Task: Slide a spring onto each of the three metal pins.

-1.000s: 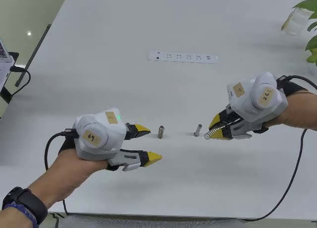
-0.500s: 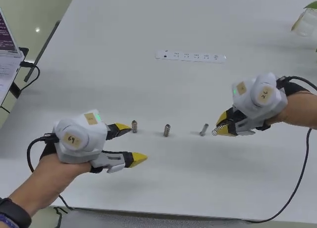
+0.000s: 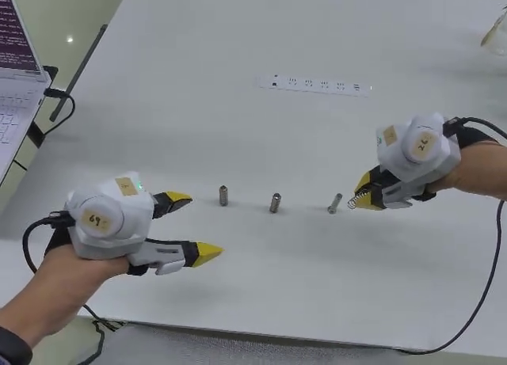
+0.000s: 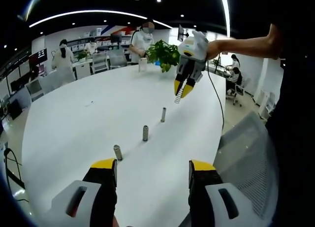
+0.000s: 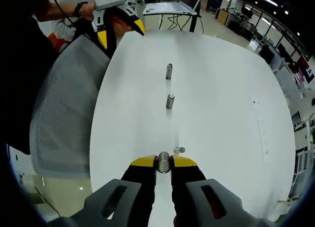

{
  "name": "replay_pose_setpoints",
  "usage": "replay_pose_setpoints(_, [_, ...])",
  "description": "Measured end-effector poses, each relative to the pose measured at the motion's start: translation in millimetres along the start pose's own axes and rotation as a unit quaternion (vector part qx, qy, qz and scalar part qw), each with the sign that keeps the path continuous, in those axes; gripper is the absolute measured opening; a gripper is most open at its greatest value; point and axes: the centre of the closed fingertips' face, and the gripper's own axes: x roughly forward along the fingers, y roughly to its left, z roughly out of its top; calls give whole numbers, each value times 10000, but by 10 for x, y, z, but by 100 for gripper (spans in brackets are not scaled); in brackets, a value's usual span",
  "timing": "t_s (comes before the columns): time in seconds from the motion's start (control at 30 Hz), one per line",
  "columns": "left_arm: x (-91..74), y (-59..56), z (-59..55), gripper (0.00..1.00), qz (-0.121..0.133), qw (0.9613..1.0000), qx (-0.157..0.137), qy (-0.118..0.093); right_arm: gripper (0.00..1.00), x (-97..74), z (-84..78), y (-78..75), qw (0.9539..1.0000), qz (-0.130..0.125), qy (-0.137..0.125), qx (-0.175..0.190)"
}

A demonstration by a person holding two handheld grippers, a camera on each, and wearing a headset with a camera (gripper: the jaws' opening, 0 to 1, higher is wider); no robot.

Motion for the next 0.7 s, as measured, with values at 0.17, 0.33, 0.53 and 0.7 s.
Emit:
replay_pose_setpoints(0.17, [-62,3,-37,57,89,9999,-71,0,8,69,-38,-42,9999,-45,112,-52])
replay_pose_setpoints(0.33, [-114,-4,-58,59,150,9998,-133,-7,8,112,-54,-100,9999,-60,129,-17])
replay_pose_setpoints(0.53, [-160,-8,-91,61,195,9996,-179,14,8,170,-78,-172,9998,-84,176,5])
replay_pose_setpoints(0.7, [-197,5,-104,62,230,9995,-220,2,9,224,-69,-219,9998,-72,199,24])
